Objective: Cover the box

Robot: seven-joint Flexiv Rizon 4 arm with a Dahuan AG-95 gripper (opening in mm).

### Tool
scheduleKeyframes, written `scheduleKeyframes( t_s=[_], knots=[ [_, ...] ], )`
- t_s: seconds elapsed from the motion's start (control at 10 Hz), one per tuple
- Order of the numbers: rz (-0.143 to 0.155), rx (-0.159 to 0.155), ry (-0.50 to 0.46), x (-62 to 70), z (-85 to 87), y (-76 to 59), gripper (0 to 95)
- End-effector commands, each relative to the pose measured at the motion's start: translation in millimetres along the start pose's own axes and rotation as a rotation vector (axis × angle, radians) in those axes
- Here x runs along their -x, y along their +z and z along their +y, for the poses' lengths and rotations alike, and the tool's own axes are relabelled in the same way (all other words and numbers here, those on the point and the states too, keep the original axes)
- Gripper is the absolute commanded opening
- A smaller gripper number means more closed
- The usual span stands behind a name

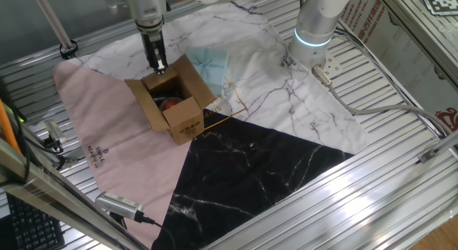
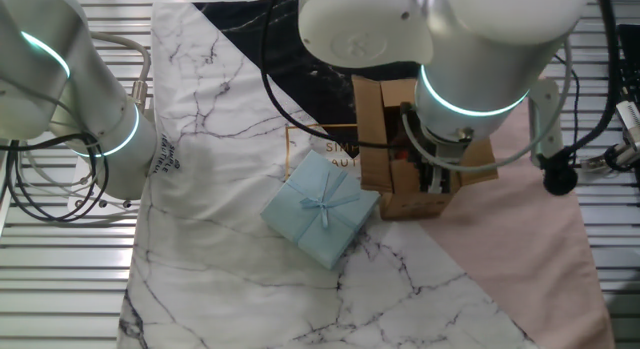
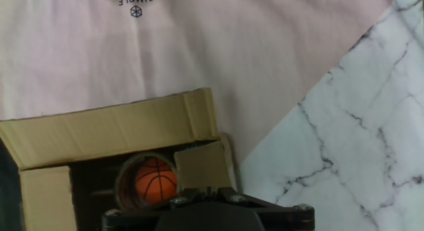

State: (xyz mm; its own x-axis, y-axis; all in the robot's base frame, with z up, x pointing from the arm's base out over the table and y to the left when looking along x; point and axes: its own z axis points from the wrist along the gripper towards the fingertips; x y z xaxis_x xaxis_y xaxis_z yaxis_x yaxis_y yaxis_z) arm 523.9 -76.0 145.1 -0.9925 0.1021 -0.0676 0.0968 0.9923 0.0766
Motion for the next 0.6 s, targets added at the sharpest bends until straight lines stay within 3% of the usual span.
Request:
scheduleKeyframes(
  t_s=[0.1, 0.6],
  knots=[
    [-0.002, -0.003, -0.002, -1.0, 1.3, 3.3, 0.0],
    [-0.006, 0.003, -0.026, -5.0, -12.1, 9.3, 0.0]
  ],
)
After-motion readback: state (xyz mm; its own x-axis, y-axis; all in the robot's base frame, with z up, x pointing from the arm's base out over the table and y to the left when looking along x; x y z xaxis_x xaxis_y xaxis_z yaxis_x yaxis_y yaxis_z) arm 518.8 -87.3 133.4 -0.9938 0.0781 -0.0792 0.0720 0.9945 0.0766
